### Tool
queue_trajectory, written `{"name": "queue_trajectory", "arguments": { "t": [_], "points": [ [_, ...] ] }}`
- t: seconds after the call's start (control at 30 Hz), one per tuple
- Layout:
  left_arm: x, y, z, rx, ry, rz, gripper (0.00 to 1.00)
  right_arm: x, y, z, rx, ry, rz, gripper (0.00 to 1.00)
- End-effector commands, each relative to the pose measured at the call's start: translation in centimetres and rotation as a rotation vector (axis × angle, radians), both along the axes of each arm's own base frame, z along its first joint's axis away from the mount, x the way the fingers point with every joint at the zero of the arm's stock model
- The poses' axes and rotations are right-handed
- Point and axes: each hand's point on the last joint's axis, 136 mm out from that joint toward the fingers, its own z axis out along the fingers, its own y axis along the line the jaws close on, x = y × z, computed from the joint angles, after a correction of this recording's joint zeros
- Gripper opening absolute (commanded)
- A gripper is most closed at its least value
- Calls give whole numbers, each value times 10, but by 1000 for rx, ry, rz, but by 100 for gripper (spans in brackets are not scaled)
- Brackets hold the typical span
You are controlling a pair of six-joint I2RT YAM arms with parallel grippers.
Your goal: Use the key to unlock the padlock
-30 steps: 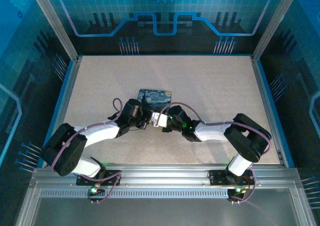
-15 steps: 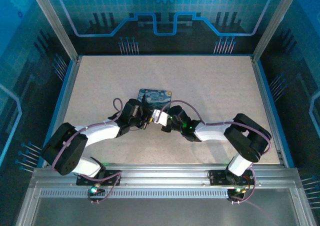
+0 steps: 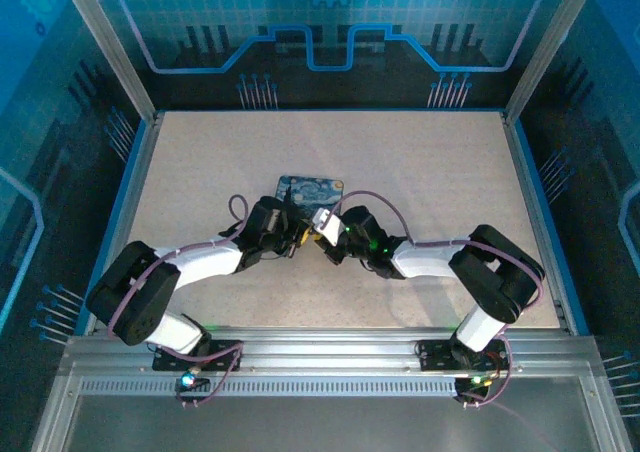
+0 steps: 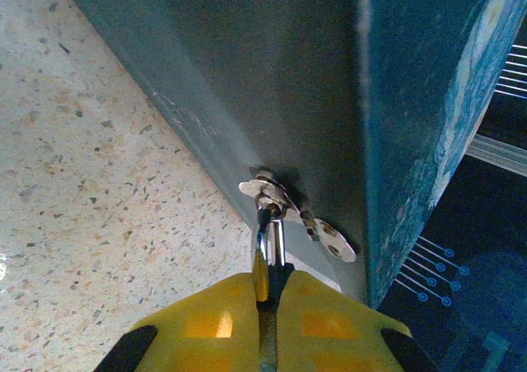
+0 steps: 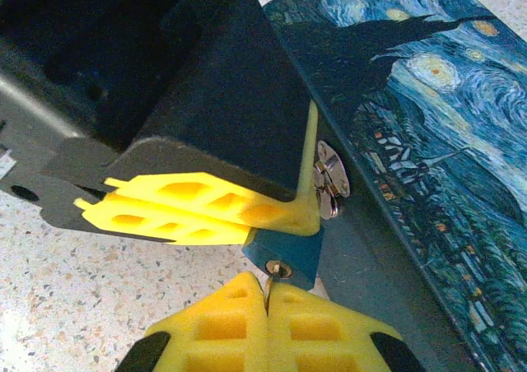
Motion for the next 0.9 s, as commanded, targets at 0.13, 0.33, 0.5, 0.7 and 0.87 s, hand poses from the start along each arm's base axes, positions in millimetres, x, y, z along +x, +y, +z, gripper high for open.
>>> {"name": "queue_trajectory", "arguments": {
  "t": [0.13, 0.33, 0.5, 0.7, 0.87],
  "points": [
    [8, -10, 11, -14, -36, -36, 15, -1, 3, -8, 42, 72, 5, 0],
    [3, 0, 7, 64, -45, -68, 28, -2, 0, -25, 51, 152, -18, 0],
    [-5, 10, 10, 88, -50, -89, 45, -1, -4, -29, 81, 180, -38, 0],
    [-15, 44, 20, 184, -72, -88, 55, -1, -8, -30, 109, 211, -51, 0],
    [-14, 82, 42, 312, -145, -67, 73, -1, -10, -31, 130, 249, -74, 0]
  ]
}}
